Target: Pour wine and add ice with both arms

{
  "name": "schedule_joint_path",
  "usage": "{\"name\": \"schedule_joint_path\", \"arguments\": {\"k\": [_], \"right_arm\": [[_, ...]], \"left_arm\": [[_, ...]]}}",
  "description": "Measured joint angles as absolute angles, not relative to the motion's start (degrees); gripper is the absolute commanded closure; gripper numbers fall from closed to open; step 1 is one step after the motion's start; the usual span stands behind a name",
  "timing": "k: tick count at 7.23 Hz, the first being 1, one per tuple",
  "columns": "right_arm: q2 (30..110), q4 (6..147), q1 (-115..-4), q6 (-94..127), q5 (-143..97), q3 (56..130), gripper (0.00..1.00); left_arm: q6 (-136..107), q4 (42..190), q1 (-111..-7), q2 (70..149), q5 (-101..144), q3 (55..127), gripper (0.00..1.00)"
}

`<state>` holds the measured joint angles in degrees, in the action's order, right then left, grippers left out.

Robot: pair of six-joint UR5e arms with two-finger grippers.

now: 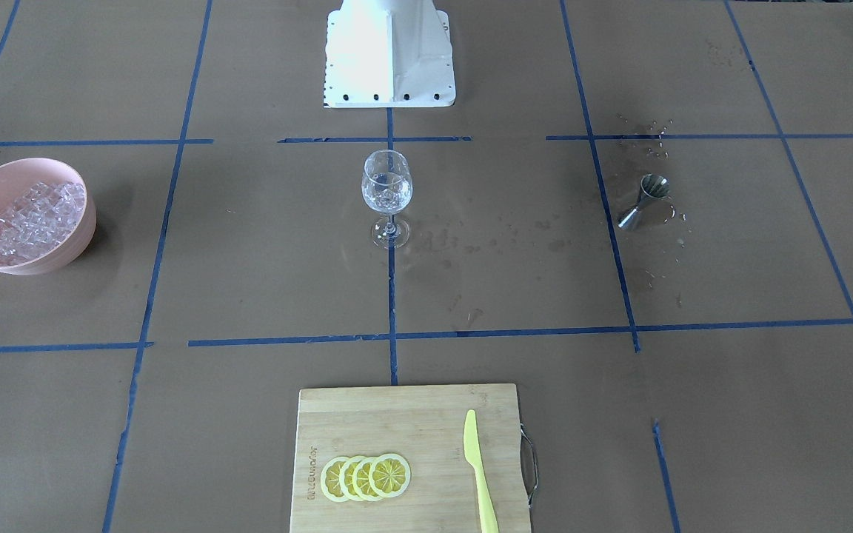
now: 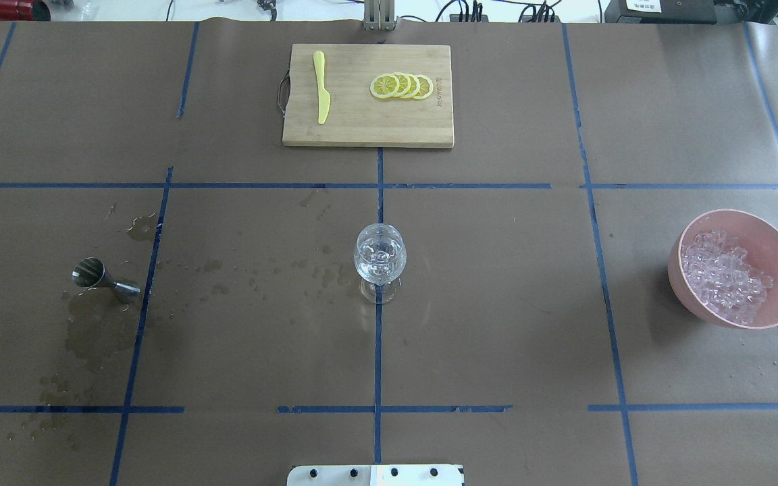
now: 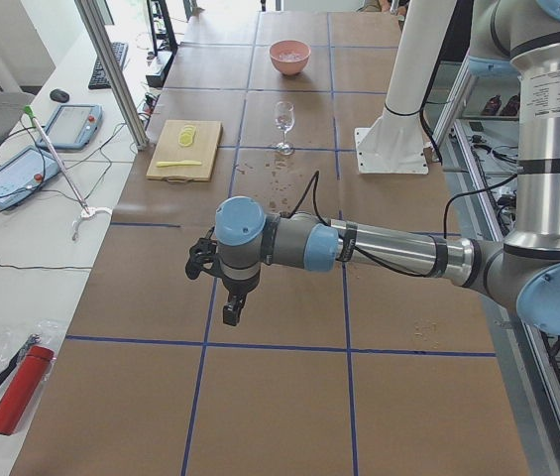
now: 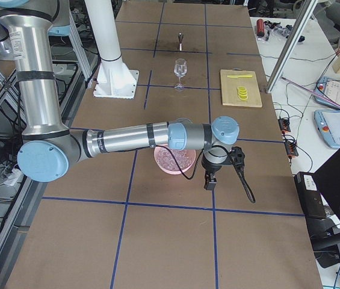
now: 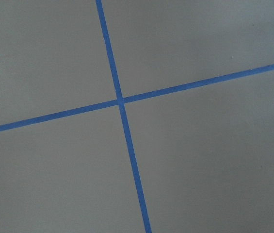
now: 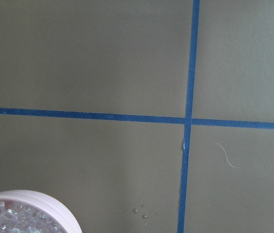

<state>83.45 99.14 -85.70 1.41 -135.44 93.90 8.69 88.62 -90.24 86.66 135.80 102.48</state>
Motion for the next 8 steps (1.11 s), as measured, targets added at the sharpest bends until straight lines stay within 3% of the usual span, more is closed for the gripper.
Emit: {"name": "schedule_joint_path", "arguments": {"k": [4,8], "right_arm": [[82.99,98.85,-85.47,1.89,-136.8,94.14,0.0],[82.62,98.66,-85.35,2.04,-136.7,94.07,0.0]], "left_arm": [[11.42,90.11,-90.86,84.01,136.3,101.61,0.0],[11.59,101.27,-90.94,81.78,136.33,101.82,0.0]]}}
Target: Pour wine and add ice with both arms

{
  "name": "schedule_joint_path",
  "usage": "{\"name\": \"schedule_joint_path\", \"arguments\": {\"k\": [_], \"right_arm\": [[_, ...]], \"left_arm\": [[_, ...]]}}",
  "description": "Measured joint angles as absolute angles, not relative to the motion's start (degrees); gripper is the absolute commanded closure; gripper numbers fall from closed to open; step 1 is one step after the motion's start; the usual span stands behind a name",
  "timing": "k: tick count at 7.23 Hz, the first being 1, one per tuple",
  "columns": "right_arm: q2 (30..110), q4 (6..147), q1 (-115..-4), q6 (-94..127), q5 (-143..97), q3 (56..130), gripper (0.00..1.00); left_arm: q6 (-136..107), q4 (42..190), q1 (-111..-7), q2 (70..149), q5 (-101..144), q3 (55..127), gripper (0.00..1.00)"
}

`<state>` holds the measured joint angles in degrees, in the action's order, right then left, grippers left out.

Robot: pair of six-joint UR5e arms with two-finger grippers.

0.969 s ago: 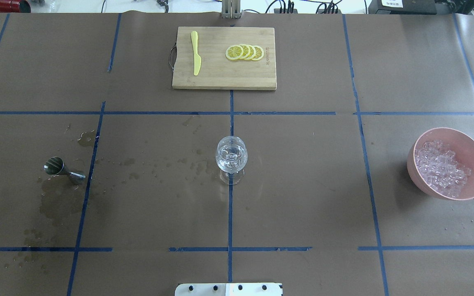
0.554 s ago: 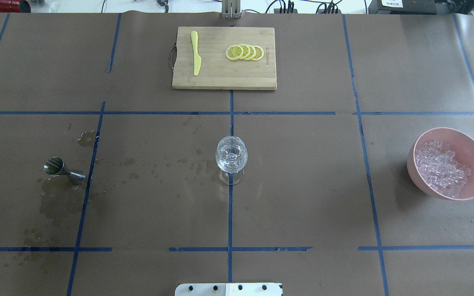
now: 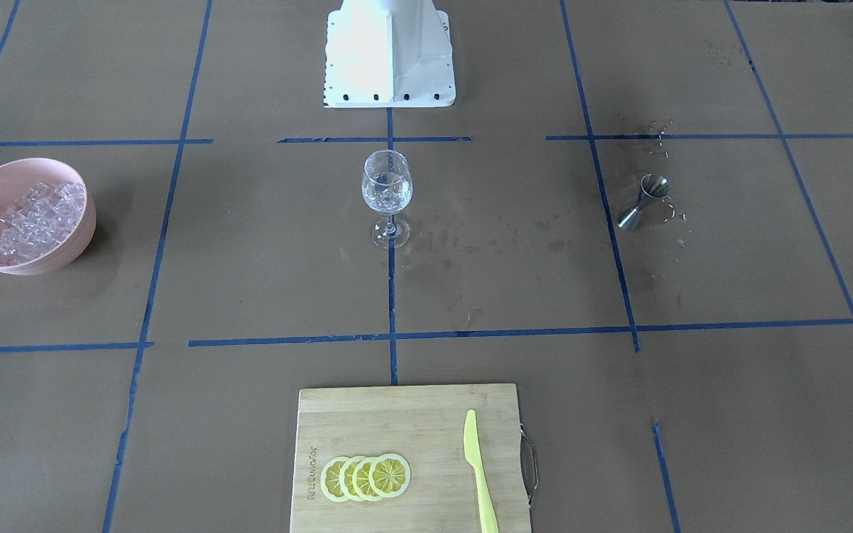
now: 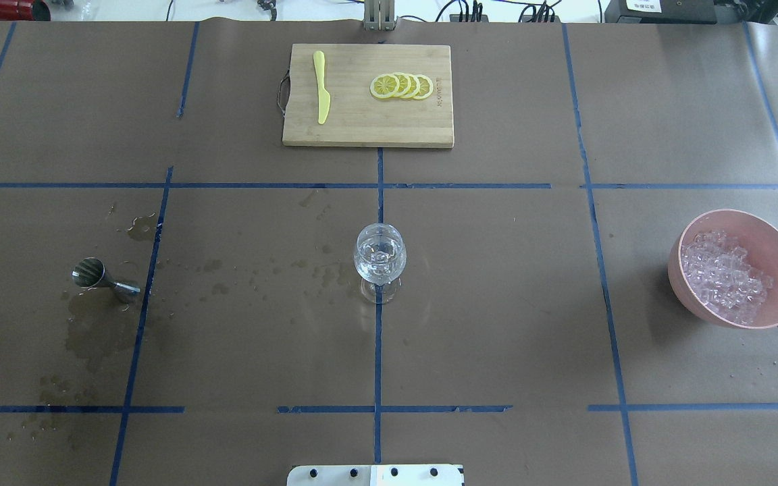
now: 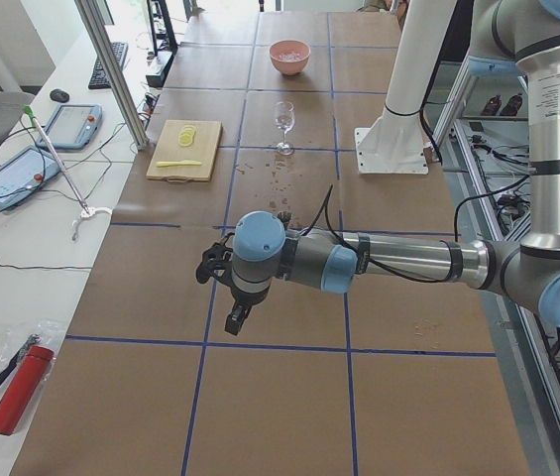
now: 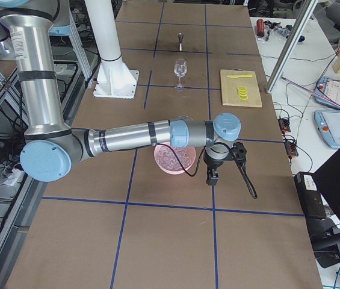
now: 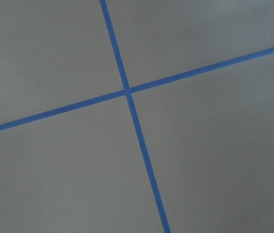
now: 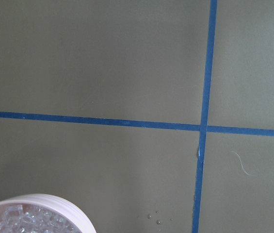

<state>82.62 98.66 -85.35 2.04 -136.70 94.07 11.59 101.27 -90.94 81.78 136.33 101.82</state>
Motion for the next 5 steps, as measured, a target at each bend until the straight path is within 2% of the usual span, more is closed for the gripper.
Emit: {"name": "schedule_joint_path", "arguments": {"k": [5], "right_arm": [[82.68,95.64,-85.34,2.08,-136.67,93.92,0.0]], "left_arm": [[11.86,101.86,-91.45,81.89,136.25,103.16,0.0]]}}
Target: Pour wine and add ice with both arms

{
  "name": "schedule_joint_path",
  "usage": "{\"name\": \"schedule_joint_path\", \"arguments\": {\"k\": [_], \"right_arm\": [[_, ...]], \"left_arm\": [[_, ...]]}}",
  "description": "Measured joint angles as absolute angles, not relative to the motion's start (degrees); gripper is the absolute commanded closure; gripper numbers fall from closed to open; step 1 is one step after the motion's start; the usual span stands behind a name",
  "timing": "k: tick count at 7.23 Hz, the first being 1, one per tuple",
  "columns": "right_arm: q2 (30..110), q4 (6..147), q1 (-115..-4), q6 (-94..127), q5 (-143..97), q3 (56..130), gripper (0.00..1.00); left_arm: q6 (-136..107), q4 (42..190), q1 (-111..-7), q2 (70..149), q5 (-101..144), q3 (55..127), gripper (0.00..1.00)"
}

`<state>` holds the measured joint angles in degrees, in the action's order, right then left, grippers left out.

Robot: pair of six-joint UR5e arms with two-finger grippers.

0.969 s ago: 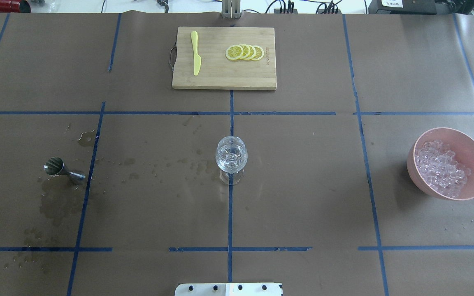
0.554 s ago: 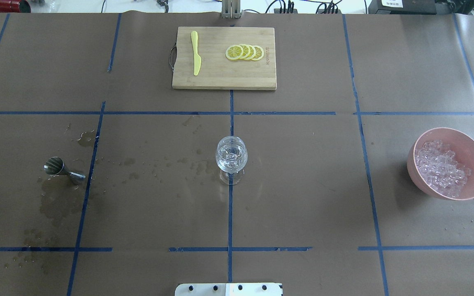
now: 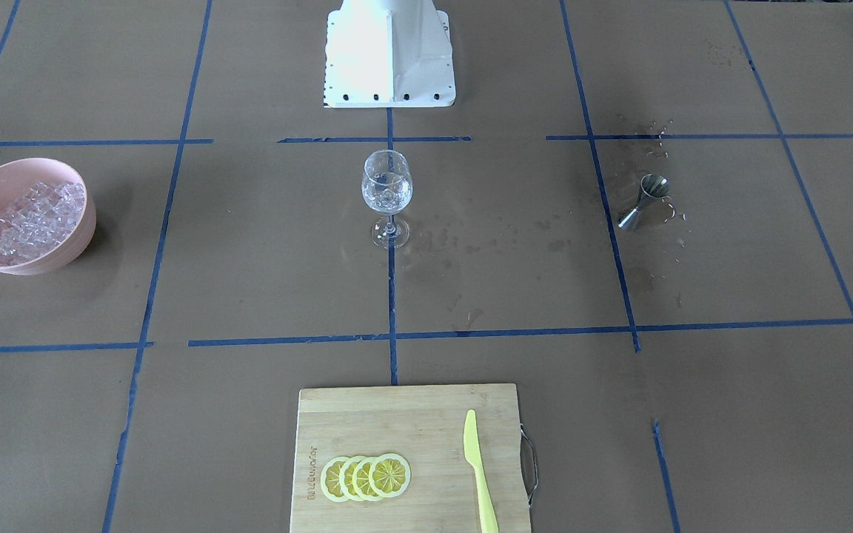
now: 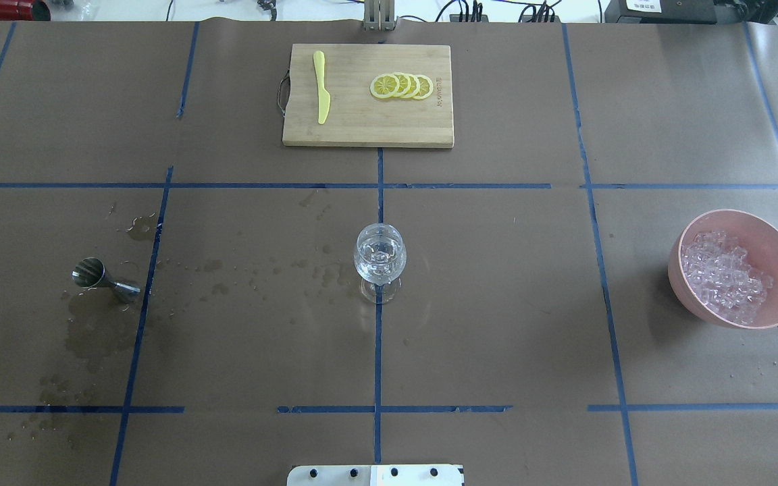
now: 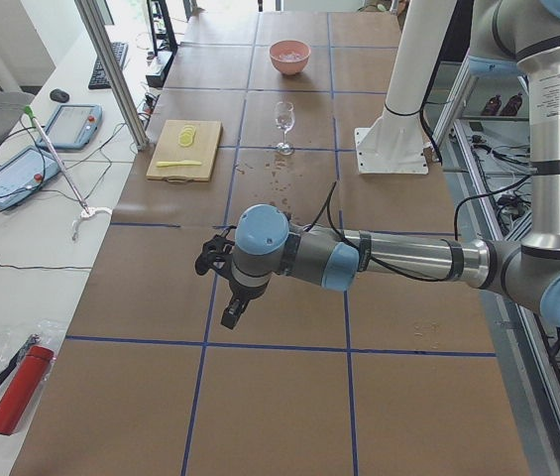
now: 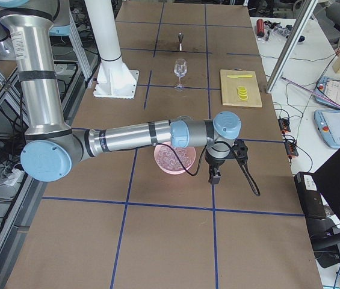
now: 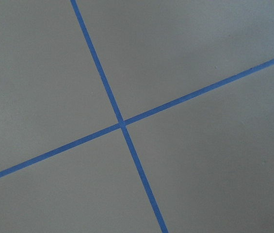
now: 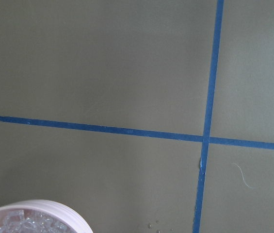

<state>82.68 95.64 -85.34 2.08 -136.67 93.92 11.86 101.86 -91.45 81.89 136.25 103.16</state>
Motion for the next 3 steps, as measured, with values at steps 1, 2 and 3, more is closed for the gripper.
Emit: {"name": "schedule_joint_path", "arguments": {"k": [1,2,3], "right_arm": [[82.81,94.74,-85.34,2.17,-136.67,93.87,0.0],[82.85,94.36,-85.34,2.24,-136.67,93.92,0.0],[82.85,94.21,-85.34,2.27,-136.67,94.03,0.0]], "left_arm": [[11.86,101.86,-91.47,81.96,136.24,103.26,0.0],[11.86,101.86,-91.49,82.1,136.23,103.29,0.0],[11.87,101.87,-91.48,82.34,136.15,103.27,0.0]]}}
